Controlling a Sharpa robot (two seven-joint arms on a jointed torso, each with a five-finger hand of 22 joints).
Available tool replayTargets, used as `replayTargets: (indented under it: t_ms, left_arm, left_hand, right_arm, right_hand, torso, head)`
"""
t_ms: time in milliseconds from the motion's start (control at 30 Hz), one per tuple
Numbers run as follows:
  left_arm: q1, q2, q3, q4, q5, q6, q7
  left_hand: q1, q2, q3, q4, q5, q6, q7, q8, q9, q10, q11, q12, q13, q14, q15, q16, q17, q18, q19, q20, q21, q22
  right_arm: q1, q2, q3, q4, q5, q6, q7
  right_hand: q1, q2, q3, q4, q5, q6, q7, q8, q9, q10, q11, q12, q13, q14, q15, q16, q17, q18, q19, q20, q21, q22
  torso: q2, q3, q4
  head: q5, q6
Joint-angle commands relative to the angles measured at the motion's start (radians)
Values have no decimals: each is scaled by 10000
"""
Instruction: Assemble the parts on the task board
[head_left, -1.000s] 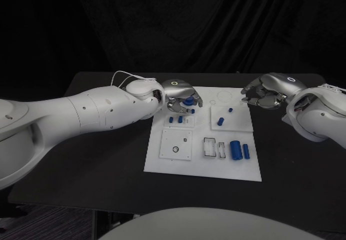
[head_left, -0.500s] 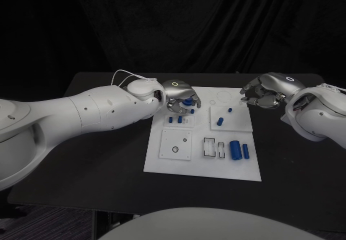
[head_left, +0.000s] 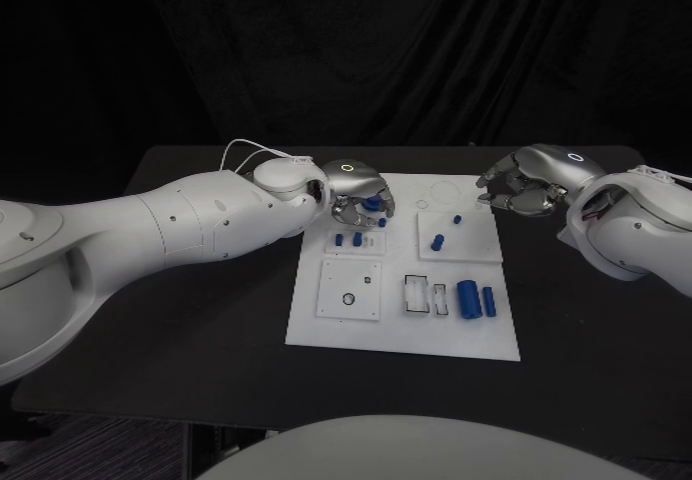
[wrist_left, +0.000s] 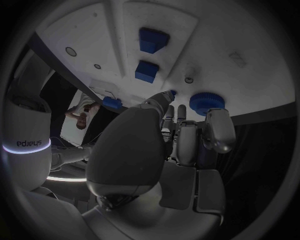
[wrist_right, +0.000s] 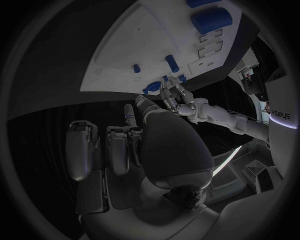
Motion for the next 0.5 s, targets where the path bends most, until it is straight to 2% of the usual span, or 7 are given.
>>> replayTargets:
  t_ms: [33, 233, 500]
  left_arm:
    - [-37, 60, 8, -31, -62, 215, 7]
    - [-73, 160, 8, -127, -62, 279, 19]
    - [-117, 283, 8, -269, -62, 346, 34]
  left_hand:
    - [-24, 67, 33, -45, 27, 142, 30, 82, 43, 17, -51, 61, 23, 27, 16, 39, 24, -182, 71, 21, 39, 1552]
    - [-52, 117, 63, -131, 35, 275, 81, 172, 141, 320, -102, 238, 148, 92, -18, 90, 121, -201, 137, -4, 135, 1581]
    - [-76, 115, 71, -156, 33, 193, 37, 130, 148, 389, -92, 274, 188, 85, -23, 85, 103, -202, 141, -13, 139, 1582]
  right_arm:
    - [-16, 8, 9, 9, 16, -169, 25]
    - [-16, 32, 9, -5, 17, -163, 27]
    - [-16, 25, 9, 15, 17, -139, 4]
  right_hand:
    - [-35, 106, 17, -62, 33, 59, 3, -21, -6, 535, 44, 1, 1975, 1056, 41, 30, 2635, 147, 386, 12, 27, 2230]
    - [-35, 106, 17, -62, 33, 59, 3, -21, -6, 535, 44, 1, 1975, 1056, 41, 30, 2635, 147, 386, 12, 27, 2230]
    - [-35, 106, 17, -62, 33, 59, 3, -21, -6, 535, 44, 1, 1975, 1056, 41, 30, 2635, 147, 386, 12, 27, 2230]
  torso:
    - [0, -4, -4]
    - [3, 7, -49]
    - [-8, 14, -26]
  head:
    - [-14, 1]
    - [22, 1]
    - [-46, 1]
